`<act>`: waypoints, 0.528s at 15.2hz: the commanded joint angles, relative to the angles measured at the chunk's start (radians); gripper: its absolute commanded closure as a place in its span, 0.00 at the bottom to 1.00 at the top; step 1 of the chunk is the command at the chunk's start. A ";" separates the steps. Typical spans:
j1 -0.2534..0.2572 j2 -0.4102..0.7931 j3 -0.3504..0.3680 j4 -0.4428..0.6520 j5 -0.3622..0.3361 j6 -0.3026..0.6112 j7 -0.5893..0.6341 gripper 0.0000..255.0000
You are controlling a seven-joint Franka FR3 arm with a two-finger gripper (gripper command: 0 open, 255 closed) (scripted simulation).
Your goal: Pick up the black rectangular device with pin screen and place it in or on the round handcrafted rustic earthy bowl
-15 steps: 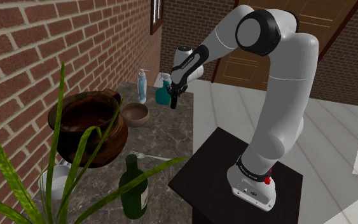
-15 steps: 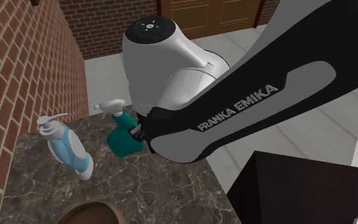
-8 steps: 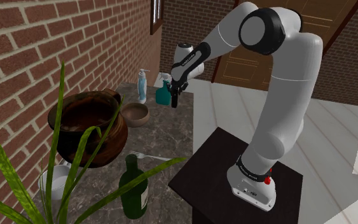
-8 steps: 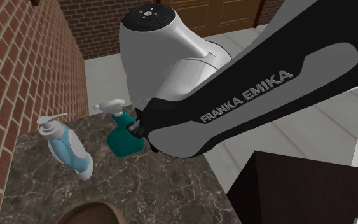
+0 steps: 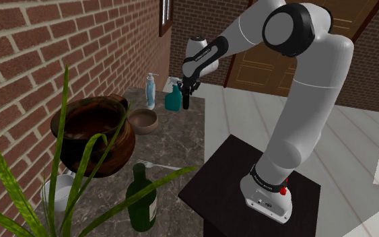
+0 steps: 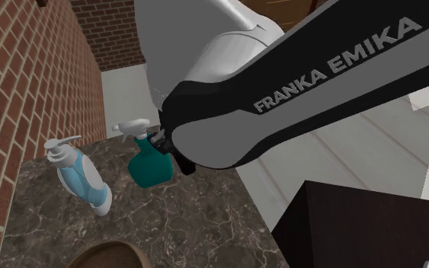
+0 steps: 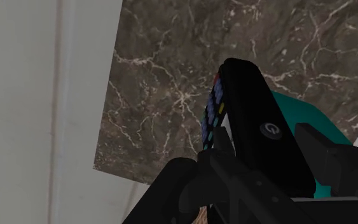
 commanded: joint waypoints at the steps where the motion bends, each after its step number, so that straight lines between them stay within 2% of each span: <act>1: 0.001 -0.017 0.001 0.009 0.000 -0.026 -0.001 1.00; 8: 0.004 -0.075 0.001 0.037 0.002 -0.111 -0.010 1.00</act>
